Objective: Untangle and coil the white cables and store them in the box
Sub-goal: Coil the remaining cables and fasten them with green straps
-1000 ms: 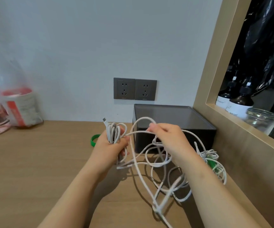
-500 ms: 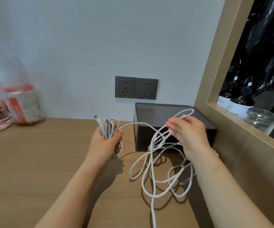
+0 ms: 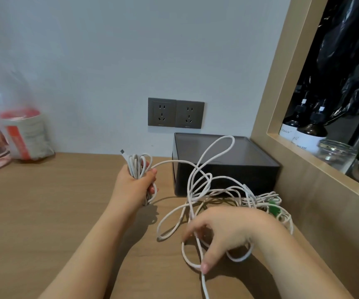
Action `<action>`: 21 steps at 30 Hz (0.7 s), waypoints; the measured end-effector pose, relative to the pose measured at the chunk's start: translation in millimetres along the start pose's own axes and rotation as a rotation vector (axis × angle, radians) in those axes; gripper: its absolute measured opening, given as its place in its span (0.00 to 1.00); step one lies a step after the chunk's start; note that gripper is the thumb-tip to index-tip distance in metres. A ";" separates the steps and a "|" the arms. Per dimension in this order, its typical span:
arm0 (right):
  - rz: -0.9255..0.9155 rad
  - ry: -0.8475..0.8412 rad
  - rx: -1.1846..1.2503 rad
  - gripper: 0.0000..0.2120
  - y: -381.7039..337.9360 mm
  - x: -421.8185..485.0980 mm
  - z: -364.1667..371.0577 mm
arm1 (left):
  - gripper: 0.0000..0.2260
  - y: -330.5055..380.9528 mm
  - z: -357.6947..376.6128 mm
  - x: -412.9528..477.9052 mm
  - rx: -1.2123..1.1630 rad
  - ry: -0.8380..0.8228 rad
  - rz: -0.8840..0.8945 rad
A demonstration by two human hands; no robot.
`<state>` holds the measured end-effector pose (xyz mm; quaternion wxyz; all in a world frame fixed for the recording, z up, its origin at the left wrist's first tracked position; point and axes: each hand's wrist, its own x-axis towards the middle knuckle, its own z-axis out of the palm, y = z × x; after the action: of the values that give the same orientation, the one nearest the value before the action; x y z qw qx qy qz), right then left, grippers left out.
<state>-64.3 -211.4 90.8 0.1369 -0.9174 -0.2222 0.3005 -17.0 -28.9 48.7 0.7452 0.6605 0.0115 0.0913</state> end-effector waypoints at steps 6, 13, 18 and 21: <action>0.135 0.177 -0.149 0.11 -1.3 15.3 0.5 | 0.05 -0.4 2.0 -1.8 0.066 -0.036 0.027; 0.053 0.754 0.491 0.05 6.7 29.4 -3.7 | 0.04 -0.2 0.1 -2.4 0.147 -0.068 0.061; -0.202 1.185 1.079 0.06 -8.1 8.8 -31.3 | 0.04 7.7 1.8 -0.5 0.145 -0.108 0.084; -0.329 1.484 0.923 0.10 -9.0 1.3 -48.4 | 0.05 32.8 7.9 5.3 0.245 -0.060 0.212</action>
<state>-36.7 -208.7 131.5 0.6433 -0.6855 -0.0619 -0.3354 -14.7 -32.2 82.7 0.6454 0.7462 -0.0695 0.1476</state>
